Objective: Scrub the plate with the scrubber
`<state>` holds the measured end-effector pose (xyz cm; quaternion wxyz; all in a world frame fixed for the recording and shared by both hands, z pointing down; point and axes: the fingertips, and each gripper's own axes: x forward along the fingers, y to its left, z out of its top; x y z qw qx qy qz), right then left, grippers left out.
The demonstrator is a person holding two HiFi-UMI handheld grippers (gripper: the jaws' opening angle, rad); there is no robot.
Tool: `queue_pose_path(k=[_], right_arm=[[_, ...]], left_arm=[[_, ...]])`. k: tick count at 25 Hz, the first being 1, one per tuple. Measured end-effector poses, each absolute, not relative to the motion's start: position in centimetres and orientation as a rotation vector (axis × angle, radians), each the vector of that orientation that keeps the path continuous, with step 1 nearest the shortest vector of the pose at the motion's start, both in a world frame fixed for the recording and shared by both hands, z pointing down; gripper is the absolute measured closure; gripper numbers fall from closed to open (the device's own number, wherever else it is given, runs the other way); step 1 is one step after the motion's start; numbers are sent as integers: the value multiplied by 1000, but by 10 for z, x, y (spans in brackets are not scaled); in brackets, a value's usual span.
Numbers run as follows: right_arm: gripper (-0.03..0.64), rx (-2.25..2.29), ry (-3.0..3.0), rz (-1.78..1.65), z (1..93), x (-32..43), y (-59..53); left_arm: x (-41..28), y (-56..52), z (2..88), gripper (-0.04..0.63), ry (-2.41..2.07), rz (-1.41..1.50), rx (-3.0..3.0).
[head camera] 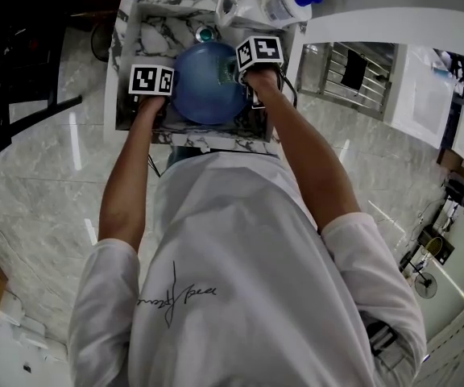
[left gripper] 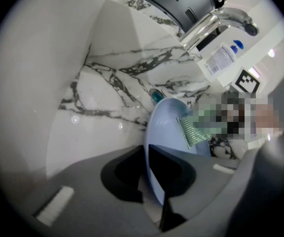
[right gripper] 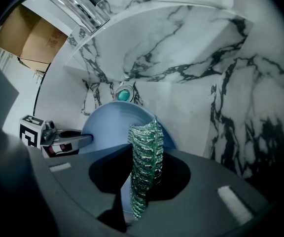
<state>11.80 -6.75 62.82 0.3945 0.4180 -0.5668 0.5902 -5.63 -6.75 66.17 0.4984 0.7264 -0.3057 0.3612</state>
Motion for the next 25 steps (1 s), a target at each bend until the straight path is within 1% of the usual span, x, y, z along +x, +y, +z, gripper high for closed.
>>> queue_pose_path(k=[15,25], right_arm=[[552,1086,-1338,1334,621,144,-63],[554,1106,-1323,1296,612,146,-62]], left_arm=[[-56,-68,660,508,-739,868,1762],[-56,-69,660,508,-739,865,1764]])
